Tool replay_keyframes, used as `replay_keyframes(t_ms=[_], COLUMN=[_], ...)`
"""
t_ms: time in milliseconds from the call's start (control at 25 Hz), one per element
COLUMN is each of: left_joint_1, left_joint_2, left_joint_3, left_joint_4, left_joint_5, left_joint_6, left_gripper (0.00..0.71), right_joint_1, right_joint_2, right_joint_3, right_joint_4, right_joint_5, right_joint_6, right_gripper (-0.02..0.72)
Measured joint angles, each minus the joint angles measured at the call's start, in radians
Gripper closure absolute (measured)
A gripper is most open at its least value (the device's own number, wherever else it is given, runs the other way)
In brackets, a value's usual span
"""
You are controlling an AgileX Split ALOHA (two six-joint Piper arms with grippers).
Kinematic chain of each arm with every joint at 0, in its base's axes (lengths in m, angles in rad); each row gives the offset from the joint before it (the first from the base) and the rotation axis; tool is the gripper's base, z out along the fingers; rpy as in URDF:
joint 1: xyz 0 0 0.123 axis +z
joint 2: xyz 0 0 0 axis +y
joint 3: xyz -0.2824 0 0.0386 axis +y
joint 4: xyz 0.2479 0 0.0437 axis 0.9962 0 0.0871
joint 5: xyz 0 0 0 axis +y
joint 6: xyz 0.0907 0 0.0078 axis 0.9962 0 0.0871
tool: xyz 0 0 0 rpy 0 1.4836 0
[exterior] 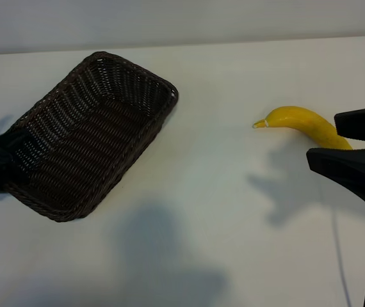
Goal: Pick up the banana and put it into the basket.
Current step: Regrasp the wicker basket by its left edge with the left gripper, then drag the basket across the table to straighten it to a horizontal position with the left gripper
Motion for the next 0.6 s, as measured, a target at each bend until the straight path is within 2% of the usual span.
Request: replay_keyframes(t_ms=[320, 480, 600], left_joint_1=[0.0, 0.001, 0.002], left_joint_2=[0.0, -0.014, -0.016], left_joint_3=[0.0, -0.011, -0.063], left_joint_4=[-0.024, -0.12, -0.209], left_joint_5=[0.015, 0.077, 0.154], left_joint_6=[0.041, 0.193, 0.318], left_gripper=[0.466, 0.466, 0.512], right_joint_1=[0.0, 0.0, 0.0], right_joint_2=[0.0, 0.0, 0.0], right_joint_3=[0.0, 0.0, 0.0], right_joint_4=[-0.001, -0.001, -0.001], right_joint_5=[0.0, 0.0, 0.0], right_joint_6=[0.0, 0.0, 0.0], right_gripper=[0.177, 0.177, 0.177])
